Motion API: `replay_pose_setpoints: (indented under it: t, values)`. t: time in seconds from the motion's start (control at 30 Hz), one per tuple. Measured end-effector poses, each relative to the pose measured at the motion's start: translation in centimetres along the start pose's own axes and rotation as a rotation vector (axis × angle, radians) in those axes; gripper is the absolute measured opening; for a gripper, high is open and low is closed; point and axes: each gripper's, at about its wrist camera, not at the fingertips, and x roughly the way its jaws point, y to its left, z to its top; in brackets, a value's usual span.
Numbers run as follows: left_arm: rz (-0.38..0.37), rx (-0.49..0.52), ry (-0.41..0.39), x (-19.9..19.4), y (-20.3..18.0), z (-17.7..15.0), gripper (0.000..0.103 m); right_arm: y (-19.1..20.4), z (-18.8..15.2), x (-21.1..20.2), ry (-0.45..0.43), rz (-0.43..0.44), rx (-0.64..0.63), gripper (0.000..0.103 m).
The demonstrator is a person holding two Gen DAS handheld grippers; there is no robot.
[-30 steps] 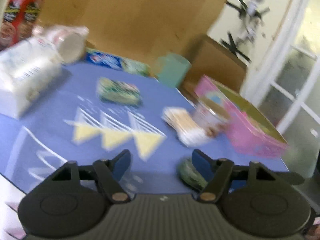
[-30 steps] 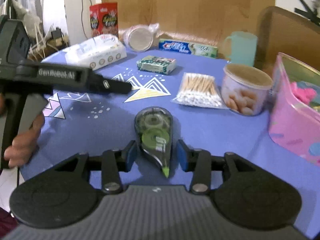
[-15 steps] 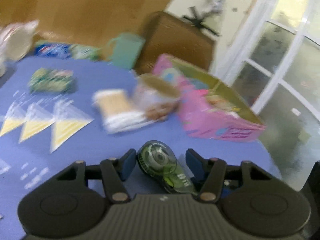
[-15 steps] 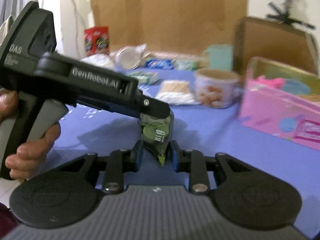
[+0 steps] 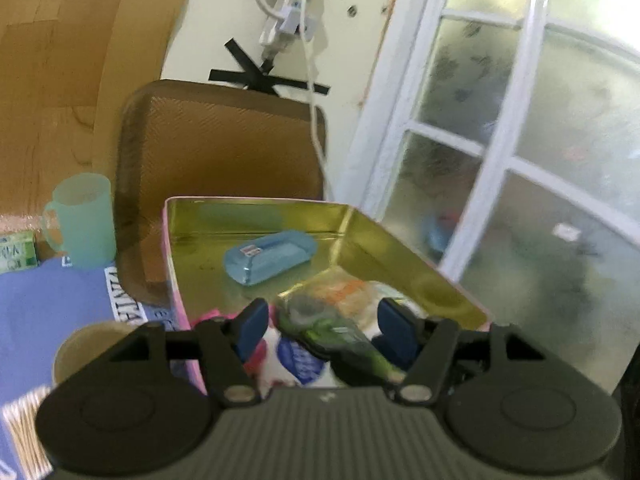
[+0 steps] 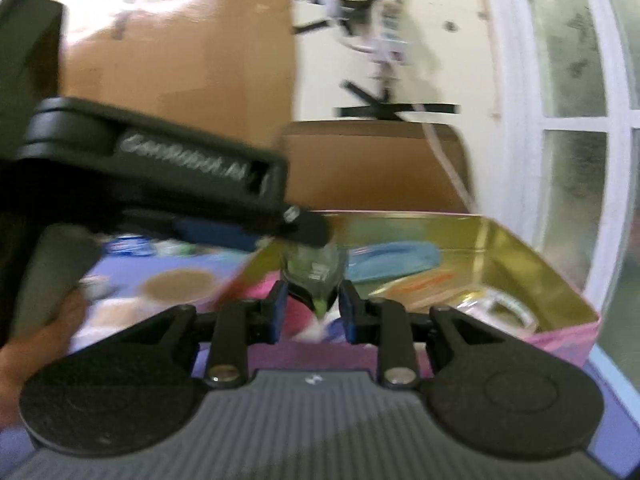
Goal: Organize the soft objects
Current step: 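Drop the tape dispenser into the pink tin from the left gripper, then grasp the small green-and-white box with the right gripper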
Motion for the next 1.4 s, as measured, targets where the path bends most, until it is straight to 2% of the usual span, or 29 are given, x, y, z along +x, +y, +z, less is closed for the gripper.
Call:
replay_pose_setpoints:
  t: [0.1,0.17,0.27,0.4,0.47,0.53,0.63,0.73,0.87,0.93,0.97,1.0,1.1,1.27,1.3,1.4]
  values:
    - [0.029,-0.013,0.018,0.0,0.5,-0.8,0.062,-1.4,-0.7,2.5,0.049,-0.071,0.043,0.034]
    - [0.009,-0.020,0.016,-1.2,1.0,-1.7,0.062,-2.5,-1.1,1.6,0.040,-0.047,0.123,0.034]
    - [0.009,-0.003,-0.004,-3.8,1.8,-3.1,0.062,-2.5,-1.6,-0.6,0.003,-0.059,0.130,0.034]
    - [0.005,-0.011,-0.018,-7.7,3.6,-5.3,0.065,-2.2,-2.0,-2.7,-0.022,-0.028,0.169,0.034]
    - [0.035,-0.034,-0.021,-9.8,5.4,-6.6,0.065,-1.3,-2.0,-3.6,-0.030,0.000,0.156,0.036]
    - [0.095,-0.055,-0.016,-11.5,7.4,-7.8,0.066,0.0,-1.7,-3.7,-0.028,0.050,0.126,0.036]
    - [0.231,-0.122,0.014,-13.9,11.7,-9.7,0.066,2.8,-1.4,-3.6,0.004,0.145,0.074,0.036]
    - [0.384,-0.191,0.041,-15.9,15.9,-11.0,0.065,6.1,-1.3,-2.7,0.056,0.256,0.027,0.036]
    - [0.569,-0.214,0.031,-18.4,20.2,-11.9,0.065,11.1,-1.0,-0.1,0.165,0.391,-0.014,0.040]
    - [0.627,-0.228,0.013,-19.2,21.6,-12.5,0.065,13.8,-0.6,1.7,0.205,0.438,-0.040,0.045]
    - [0.645,-0.239,0.002,-19.4,22.2,-12.9,0.065,15.0,-0.3,2.5,0.215,0.447,-0.050,0.054]
    - [0.626,-0.275,-0.003,-19.6,22.9,-13.0,0.065,16.3,0.0,3.6,0.224,0.448,-0.054,0.066]
    - [0.611,-0.330,-0.087,-21.0,23.2,-13.3,0.065,19.7,0.9,6.8,0.249,0.431,-0.040,0.085]
    - [0.617,-0.365,-0.194,-22.4,23.1,-13.7,0.066,24.1,2.0,12.3,0.349,0.420,-0.015,0.092]
    - [0.615,-0.368,-0.202,-22.5,23.1,-13.8,0.066,24.8,2.0,13.3,0.377,0.418,-0.010,0.096]
    - [0.611,-0.363,-0.200,-22.4,23.2,-13.8,0.066,26.3,1.5,15.8,0.480,0.405,0.002,0.097]
